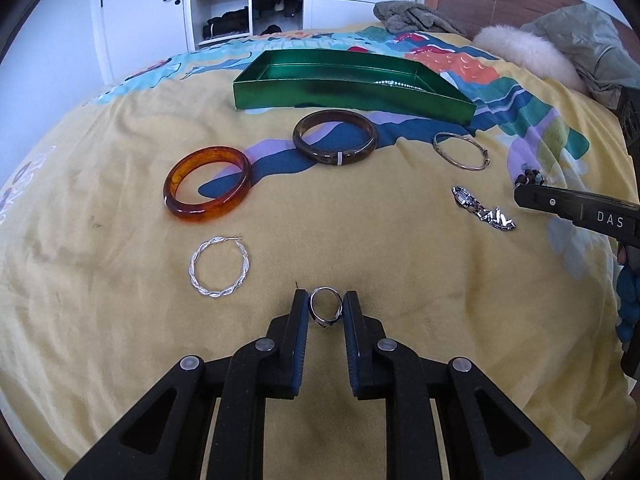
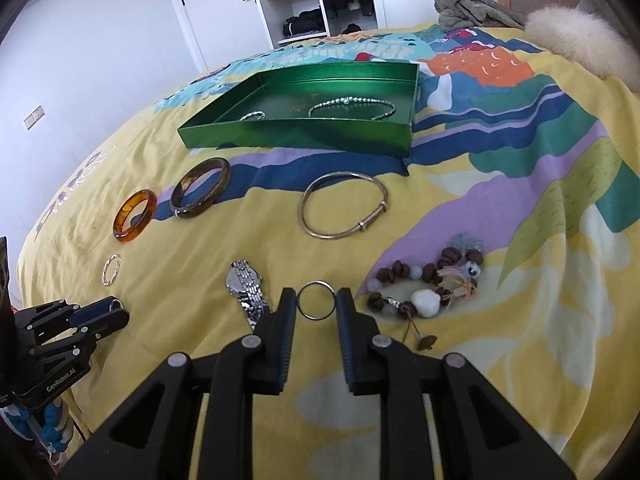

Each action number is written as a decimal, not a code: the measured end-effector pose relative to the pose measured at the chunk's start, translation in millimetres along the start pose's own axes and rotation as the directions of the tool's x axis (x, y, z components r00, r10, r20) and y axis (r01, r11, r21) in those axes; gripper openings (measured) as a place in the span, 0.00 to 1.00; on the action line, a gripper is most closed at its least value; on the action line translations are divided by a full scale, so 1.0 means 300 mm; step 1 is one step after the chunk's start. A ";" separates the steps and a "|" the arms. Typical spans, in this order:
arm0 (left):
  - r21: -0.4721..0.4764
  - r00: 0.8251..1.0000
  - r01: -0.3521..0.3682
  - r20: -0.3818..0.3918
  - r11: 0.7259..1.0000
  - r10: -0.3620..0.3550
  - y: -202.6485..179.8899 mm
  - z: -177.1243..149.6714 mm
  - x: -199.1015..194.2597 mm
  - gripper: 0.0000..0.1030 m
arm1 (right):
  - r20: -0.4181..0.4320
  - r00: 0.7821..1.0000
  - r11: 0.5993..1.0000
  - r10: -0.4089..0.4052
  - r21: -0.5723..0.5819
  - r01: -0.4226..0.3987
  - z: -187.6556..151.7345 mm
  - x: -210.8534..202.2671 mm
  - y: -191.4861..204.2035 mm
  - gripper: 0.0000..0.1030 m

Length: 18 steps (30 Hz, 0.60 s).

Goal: Organize jewelry
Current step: 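Grasp a small silver ring with the left tool while the right tool grasps a silver ring, then carry the ring in the left tool while the right tool carries its ring to the tray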

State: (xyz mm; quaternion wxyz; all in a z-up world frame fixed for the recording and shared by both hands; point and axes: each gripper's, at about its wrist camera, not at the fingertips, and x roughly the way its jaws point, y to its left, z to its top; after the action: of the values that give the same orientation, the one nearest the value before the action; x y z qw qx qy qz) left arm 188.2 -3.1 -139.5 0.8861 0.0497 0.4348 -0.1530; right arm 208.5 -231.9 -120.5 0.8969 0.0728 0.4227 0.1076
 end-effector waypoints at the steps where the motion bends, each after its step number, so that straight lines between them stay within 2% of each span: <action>1: -0.002 1.000 -0.001 0.005 1.000 0.001 -0.001 0.001 -0.010 0.16 | 0.004 1.000 1.000 0.003 0.001 -0.003 -0.002 -0.013 0.002 0.18; 18: -0.020 0.993 -0.012 0.120 1.000 0.014 -0.039 0.045 -0.245 0.16 | 0.130 0.991 0.999 0.035 -0.021 -0.033 -0.018 -0.273 0.052 0.18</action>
State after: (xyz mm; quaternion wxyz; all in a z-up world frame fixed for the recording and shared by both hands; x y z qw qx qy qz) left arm 152.5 -0.3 -72.8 0.9120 0.0348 0.3818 -0.1456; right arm 151.6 -237.6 -59.6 0.9213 0.0786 0.3608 0.1217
